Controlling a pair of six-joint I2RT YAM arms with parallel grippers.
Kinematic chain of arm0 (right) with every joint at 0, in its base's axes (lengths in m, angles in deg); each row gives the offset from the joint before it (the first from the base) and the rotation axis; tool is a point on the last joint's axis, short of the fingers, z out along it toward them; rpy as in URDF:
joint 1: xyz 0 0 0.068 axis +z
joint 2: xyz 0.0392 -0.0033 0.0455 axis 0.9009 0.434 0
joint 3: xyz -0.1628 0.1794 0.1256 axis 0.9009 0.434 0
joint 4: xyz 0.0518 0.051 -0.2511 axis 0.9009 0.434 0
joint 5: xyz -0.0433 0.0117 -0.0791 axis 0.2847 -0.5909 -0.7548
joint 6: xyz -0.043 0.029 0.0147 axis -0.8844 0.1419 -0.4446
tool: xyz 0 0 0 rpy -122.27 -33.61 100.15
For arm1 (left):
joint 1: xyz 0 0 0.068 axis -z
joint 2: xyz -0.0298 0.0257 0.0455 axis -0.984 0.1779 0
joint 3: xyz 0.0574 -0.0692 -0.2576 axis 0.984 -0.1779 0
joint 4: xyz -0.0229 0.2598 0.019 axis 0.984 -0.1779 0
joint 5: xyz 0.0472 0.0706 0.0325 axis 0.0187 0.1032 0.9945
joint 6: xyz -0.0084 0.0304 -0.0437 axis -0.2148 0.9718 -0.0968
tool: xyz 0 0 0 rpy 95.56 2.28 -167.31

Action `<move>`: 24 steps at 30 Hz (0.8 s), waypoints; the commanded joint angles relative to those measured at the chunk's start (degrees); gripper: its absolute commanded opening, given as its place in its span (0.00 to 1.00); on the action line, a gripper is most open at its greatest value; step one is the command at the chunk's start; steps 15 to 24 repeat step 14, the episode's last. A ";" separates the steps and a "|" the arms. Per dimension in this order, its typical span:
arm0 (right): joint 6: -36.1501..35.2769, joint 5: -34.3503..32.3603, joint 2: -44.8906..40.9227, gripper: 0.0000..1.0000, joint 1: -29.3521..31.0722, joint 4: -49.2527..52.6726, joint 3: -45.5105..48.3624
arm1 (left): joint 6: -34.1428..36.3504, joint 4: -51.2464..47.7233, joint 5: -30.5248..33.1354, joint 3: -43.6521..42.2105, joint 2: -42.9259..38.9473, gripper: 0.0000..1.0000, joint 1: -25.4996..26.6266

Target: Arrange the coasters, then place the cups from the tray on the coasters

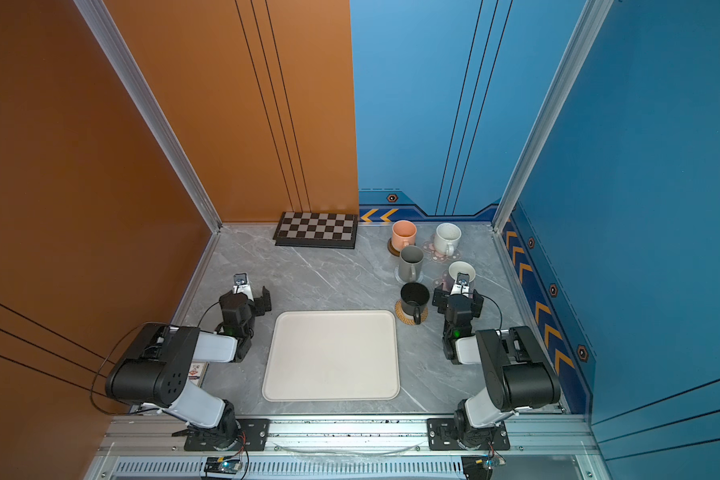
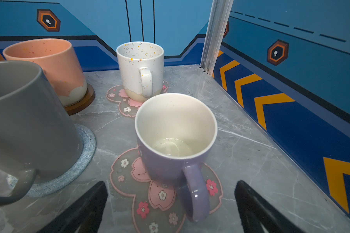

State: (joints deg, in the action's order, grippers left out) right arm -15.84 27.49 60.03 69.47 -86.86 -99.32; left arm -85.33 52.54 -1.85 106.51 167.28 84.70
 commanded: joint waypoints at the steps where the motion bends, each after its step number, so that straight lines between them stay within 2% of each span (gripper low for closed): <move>1: 0.96 -1.46 0.37 1.00 -0.36 1.31 -1.17 | 0.41 0.90 -0.24 0.53 0.21 0.98 0.23; 24: 0.96 -1.44 0.30 1.00 -0.38 1.31 -1.18 | 0.35 0.78 -0.80 0.66 0.21 0.98 -0.19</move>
